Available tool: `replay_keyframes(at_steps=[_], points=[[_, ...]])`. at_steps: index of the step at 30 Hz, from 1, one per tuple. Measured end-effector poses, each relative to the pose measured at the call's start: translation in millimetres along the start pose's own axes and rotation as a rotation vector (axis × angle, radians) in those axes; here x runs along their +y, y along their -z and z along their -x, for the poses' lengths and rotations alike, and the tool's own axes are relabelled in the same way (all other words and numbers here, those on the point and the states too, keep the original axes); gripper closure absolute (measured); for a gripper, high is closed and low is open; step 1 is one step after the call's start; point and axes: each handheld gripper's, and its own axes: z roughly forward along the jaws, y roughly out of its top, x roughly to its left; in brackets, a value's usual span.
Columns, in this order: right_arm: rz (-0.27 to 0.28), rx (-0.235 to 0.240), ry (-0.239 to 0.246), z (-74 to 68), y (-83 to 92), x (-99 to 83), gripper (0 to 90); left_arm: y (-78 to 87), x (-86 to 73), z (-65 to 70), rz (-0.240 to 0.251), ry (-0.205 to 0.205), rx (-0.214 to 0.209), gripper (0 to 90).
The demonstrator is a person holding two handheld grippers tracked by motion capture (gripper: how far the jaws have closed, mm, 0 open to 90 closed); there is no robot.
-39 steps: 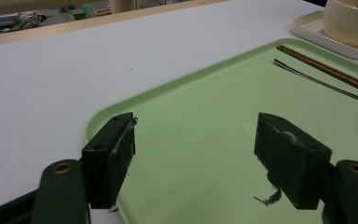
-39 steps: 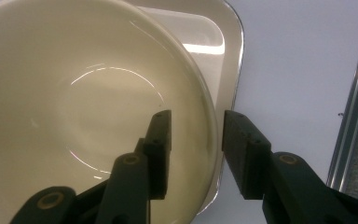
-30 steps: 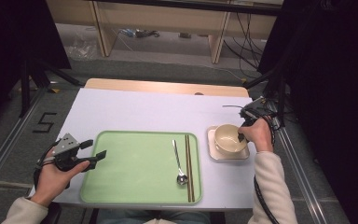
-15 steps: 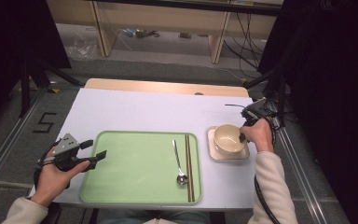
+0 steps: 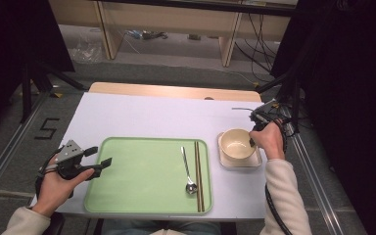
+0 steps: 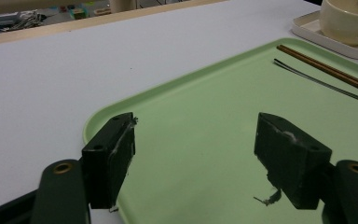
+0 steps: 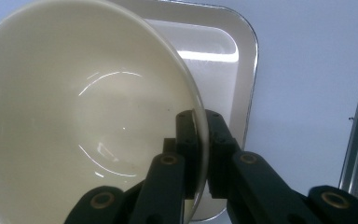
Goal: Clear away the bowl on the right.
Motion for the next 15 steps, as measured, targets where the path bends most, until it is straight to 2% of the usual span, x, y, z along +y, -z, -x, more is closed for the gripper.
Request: replay_keyframes(at_steps=[2, 3, 5, 7, 8, 9, 10, 11, 12, 13, 14, 15], points=[[-0.011, 0.006, -0.025, -1.7, 1.7, -0.3, 86.5, 0.3, 0.2, 0.1, 0.0, -0.001, 0.002, 28.9], [-0.001, 0.007, -0.001, -0.6, 1.9, -0.6, 86.4, 0.3, 0.2, 0.1, 0.001, -0.001, 0.003, 28.9], [-0.002, -0.01, -0.026, -3.9, 4.0, -0.5, 86.2, 0.1, 0.2, 0.1, 0.001, -0.001, 0.002, 28.9], [0.009, -0.008, 0.003, -2.8, 4.4, -0.4, 86.2, 0.3, 0.3, 0.3, 0.001, -0.002, 0.002, 28.9], [0.007, -0.001, -0.018, -4.6, 6.0, -0.8, 86.2, 0.3, 0.3, 0.3, 0.002, -0.001, 0.002, 28.9], [0.016, -0.001, -0.004, -4.0, 5.9, -0.7, 86.3, 0.3, 0.3, 0.2, 0.001, -0.001, 0.003, 28.9], [0.001, 0.001, -0.044, -7.4, 8.3, -1.0, 86.3, 0.2, 0.2, 0.2, 0.001, -0.001, 0.002, 28.9], [0.013, 0.014, -0.026, -6.6, 8.0, -0.8, 86.3, 0.2, 0.2, 0.2, 0.001, -0.002, 0.002, 28.9], [0.023, 0.023, 0.015, -5.0, 8.4, -0.3, 86.2, 0.2, 0.3, 0.3, 0.003, -0.001, 0.002, 28.8], [0.021, 0.02, -0.021, -8.1, 10.2, -0.8, 86.3, 0.1, 0.3, 0.5, 0.004, 0.001, 0.001, 28.9], [0.022, 0.032, -0.031, -9.9, 12.4, -1.2, 86.3, 0.0, 0.1, 0.7, 0.006, 0.008, 0.001, 28.8], [0.009, 0.03, -0.075, -14.6, 15.0, -1.4, 86.3, 0.0, 0.1, 0.6, 0.006, 0.007, 0.001, 28.7]])
